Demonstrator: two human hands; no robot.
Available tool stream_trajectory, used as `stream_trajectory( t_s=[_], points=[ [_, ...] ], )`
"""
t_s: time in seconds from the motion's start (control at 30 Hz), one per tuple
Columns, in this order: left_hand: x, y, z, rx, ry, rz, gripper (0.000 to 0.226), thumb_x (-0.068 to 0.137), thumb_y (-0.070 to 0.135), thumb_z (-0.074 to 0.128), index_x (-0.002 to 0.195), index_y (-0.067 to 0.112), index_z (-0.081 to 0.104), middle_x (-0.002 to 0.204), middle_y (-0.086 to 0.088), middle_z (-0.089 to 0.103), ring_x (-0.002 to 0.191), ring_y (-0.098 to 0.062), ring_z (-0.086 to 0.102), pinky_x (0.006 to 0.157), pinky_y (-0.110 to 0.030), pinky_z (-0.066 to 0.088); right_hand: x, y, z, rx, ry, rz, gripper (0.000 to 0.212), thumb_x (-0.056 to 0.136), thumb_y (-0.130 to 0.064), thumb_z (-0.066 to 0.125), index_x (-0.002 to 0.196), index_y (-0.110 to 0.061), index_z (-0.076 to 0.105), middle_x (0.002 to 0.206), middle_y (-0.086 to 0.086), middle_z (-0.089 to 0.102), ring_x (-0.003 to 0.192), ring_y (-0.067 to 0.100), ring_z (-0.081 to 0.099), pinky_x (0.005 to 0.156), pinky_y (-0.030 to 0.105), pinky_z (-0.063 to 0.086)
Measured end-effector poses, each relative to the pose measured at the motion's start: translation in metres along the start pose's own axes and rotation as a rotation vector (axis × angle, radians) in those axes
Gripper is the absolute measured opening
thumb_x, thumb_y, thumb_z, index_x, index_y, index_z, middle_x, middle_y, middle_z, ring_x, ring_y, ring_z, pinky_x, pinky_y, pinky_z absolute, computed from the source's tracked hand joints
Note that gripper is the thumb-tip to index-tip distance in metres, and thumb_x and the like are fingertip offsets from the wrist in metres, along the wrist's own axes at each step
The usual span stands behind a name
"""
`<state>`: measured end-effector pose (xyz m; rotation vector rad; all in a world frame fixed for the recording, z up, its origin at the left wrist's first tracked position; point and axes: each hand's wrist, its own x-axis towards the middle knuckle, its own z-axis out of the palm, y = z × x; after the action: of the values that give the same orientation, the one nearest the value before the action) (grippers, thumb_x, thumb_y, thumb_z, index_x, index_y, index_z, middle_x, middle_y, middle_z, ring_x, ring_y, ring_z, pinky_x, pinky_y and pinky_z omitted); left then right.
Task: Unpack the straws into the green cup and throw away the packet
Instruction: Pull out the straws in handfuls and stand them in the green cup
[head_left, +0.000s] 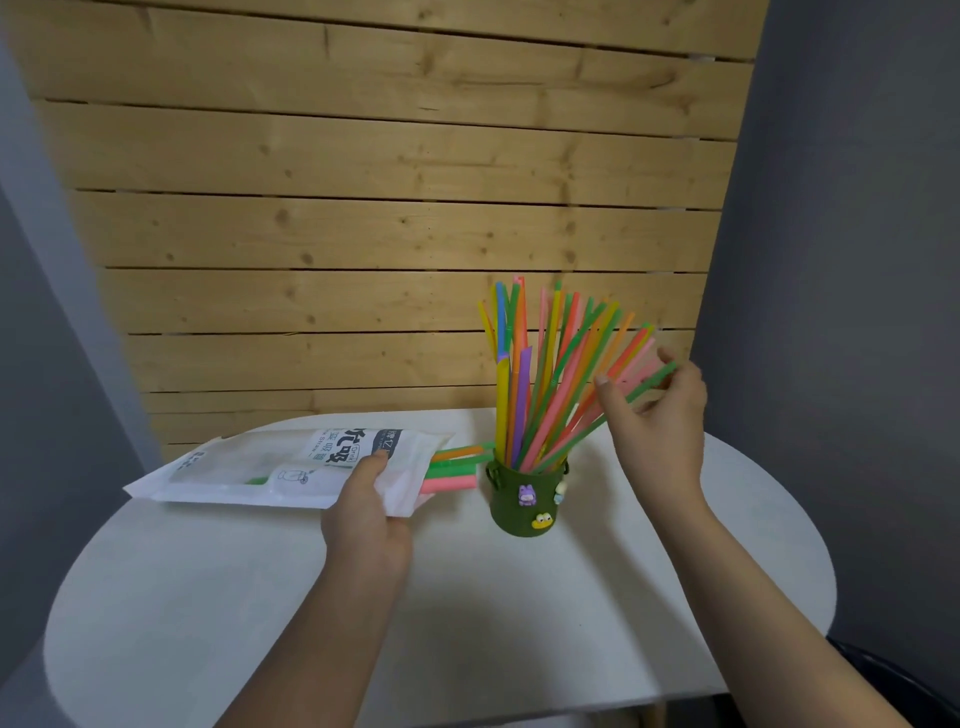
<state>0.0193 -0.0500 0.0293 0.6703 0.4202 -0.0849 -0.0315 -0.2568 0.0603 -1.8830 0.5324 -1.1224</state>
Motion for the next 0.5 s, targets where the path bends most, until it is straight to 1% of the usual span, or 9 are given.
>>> stream_trajectory(
  t_s=[0.03,0.1,0.17,0.23,0.3,0.37,0.43,0.5],
  points=[
    [0.000,-0.001,-0.001,0.006,-0.007,-0.001,0.047,0.090,0.002,0.059,0.136,0.010,0.050,0.131,-0.010,0.060,0.088,-0.021,0.064,0.038,-0.028,0.054,-0.001,-0.002,-0.003,0.022,0.037,0.001,0.066,0.078,-0.035,0.070,0.133,-0.015,0.039,0.129,0.004,0.045,0.104,0.017,0.050,0.076,0.029,0.041],
    [-0.001,-0.002,-0.001,0.025,-0.021,-0.010,0.048,0.091,0.003,0.059,0.137,0.012,0.049,0.136,-0.010,0.059,0.098,-0.024,0.064,0.041,-0.030,0.057,-0.004,-0.009,-0.008,0.053,0.127,-0.061,0.069,0.076,-0.030,0.073,0.133,-0.013,0.039,0.125,0.006,0.042,0.107,0.015,0.046,0.082,0.028,0.042],
    [-0.001,-0.004,-0.001,0.032,-0.033,-0.016,0.051,0.091,0.003,0.058,0.140,0.013,0.047,0.138,-0.012,0.058,0.106,-0.026,0.061,0.043,-0.030,0.057,-0.006,-0.015,-0.015,0.042,0.216,-0.215,0.064,0.074,-0.025,0.074,0.128,-0.009,0.044,0.118,0.005,0.041,0.103,0.005,0.040,0.086,0.026,0.042],
    [-0.002,-0.005,0.000,0.031,-0.047,-0.017,0.051,0.092,0.003,0.057,0.141,0.012,0.047,0.139,-0.012,0.057,0.107,-0.025,0.059,0.042,-0.028,0.056,-0.010,-0.020,-0.018,0.019,0.227,-0.350,0.057,0.074,-0.023,0.072,0.123,-0.009,0.047,0.112,-0.003,0.039,0.098,0.001,0.038,0.084,0.023,0.040],
    [-0.002,-0.006,0.001,0.042,-0.067,-0.019,0.050,0.093,0.004,0.055,0.141,0.010,0.046,0.141,-0.013,0.056,0.107,-0.025,0.058,0.042,-0.027,0.056,-0.018,-0.023,-0.018,0.019,0.179,-0.419,0.048,0.076,-0.022,0.069,0.118,-0.009,0.051,0.101,-0.014,0.038,0.092,0.004,0.041,0.080,0.020,0.039],
    [-0.002,-0.008,0.001,0.057,-0.080,-0.026,0.046,0.093,0.005,0.054,0.138,0.010,0.046,0.141,-0.014,0.055,0.107,-0.025,0.058,0.045,-0.026,0.057,-0.027,-0.021,-0.016,0.049,0.101,-0.443,0.039,0.077,-0.020,0.067,0.112,-0.009,0.054,0.095,-0.022,0.037,0.080,0.001,0.042,0.073,0.013,0.038],
    [-0.004,-0.010,0.002,0.052,-0.094,-0.040,0.047,0.093,0.006,0.055,0.139,0.011,0.044,0.140,-0.014,0.056,0.108,-0.025,0.059,0.048,-0.028,0.057,-0.035,-0.017,-0.014,0.084,0.004,-0.433,0.031,0.077,-0.018,0.065,0.107,-0.013,0.056,0.088,-0.021,0.040,0.072,0.000,0.044,0.065,0.010,0.037],
    [-0.006,-0.011,0.003,0.041,-0.122,-0.055,0.051,0.094,0.007,0.054,0.143,0.010,0.043,0.136,-0.012,0.058,0.103,-0.024,0.062,0.046,-0.028,0.058,-0.043,-0.012,-0.012,0.097,-0.095,-0.409,0.022,0.080,-0.018,0.062,0.101,-0.019,0.056,0.081,-0.015,0.045,0.067,0.003,0.045,0.058,0.011,0.037]
  ],
)
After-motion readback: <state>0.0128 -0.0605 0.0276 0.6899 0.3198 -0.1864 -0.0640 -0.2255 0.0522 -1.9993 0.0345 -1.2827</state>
